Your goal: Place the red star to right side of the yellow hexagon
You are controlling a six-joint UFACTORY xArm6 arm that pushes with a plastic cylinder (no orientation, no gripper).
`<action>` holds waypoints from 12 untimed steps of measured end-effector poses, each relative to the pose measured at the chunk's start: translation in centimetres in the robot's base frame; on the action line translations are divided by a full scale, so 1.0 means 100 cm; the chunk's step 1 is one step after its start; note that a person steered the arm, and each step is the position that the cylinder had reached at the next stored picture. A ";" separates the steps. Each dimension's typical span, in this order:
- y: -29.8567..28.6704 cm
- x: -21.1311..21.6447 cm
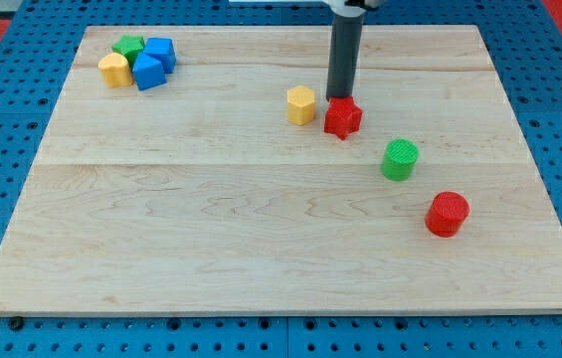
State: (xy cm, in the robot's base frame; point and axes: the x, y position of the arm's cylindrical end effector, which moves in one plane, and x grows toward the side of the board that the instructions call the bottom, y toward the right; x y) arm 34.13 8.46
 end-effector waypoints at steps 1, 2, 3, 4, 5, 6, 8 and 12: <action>0.075 0.028; 0.095 0.091; 0.074 0.125; 0.031 0.115; -0.020 0.097; -0.055 0.081; 0.046 0.100; 0.168 0.204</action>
